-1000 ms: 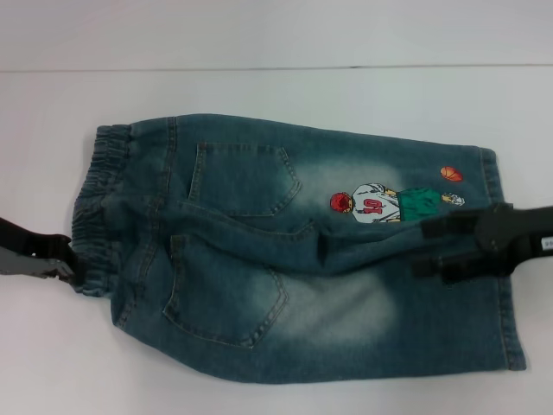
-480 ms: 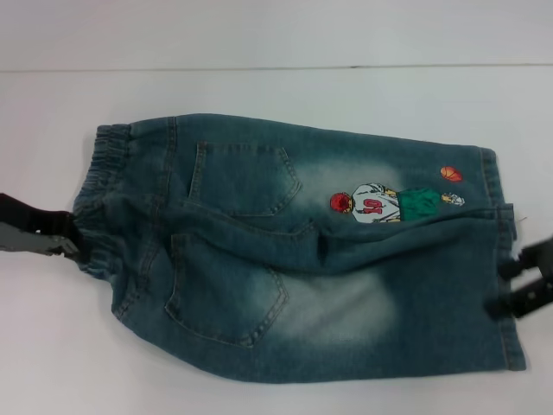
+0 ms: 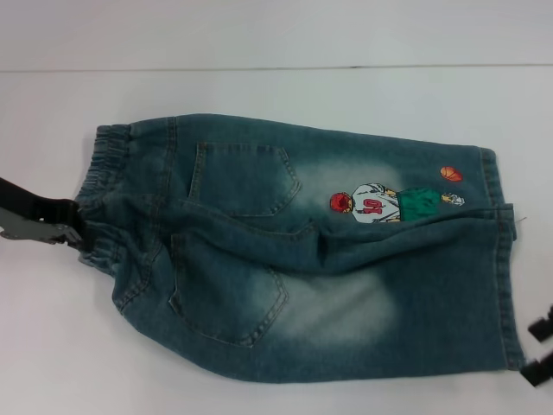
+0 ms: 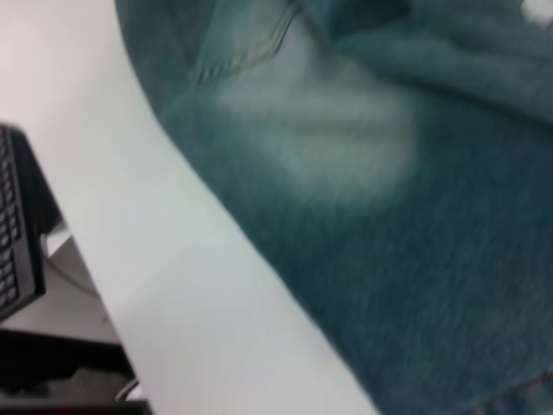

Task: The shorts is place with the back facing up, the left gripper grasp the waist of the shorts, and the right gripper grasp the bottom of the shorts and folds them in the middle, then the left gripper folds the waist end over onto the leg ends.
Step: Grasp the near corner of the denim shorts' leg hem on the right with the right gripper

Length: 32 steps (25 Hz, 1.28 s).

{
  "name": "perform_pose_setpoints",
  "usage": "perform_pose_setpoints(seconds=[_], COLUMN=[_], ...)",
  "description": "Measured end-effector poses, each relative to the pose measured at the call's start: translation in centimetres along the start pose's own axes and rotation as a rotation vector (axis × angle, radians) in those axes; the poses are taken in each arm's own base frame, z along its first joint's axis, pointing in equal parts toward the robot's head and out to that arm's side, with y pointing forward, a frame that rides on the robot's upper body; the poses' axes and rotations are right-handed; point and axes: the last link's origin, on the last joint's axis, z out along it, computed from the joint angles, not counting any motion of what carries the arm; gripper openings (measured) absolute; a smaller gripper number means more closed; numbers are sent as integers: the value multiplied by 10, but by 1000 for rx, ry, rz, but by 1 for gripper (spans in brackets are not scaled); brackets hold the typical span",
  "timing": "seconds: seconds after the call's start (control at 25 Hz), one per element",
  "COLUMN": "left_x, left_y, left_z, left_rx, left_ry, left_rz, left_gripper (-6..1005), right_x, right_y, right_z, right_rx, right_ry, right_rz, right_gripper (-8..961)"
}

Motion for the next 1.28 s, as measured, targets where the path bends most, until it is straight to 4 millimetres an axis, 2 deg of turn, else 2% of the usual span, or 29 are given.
perform_pose_setpoints(seconds=[0.32, 0.6, 1.28], left_x=[1, 0, -1], left_y=[-1, -1, 1], left_z=[-2, -1, 2], left_rx=[4, 4, -1], left_ry=[2, 2, -8], left_rz=[-1, -2, 3], left_gripper=[33, 33, 33], right_x=[7, 0, -23], right_y=[2, 2, 2], right_z=[10, 21, 24], right_rx=[-32, -45, -18], right_ry=[105, 148, 132], right_rz=[4, -7, -51], right_gripper=[946, 946, 945])
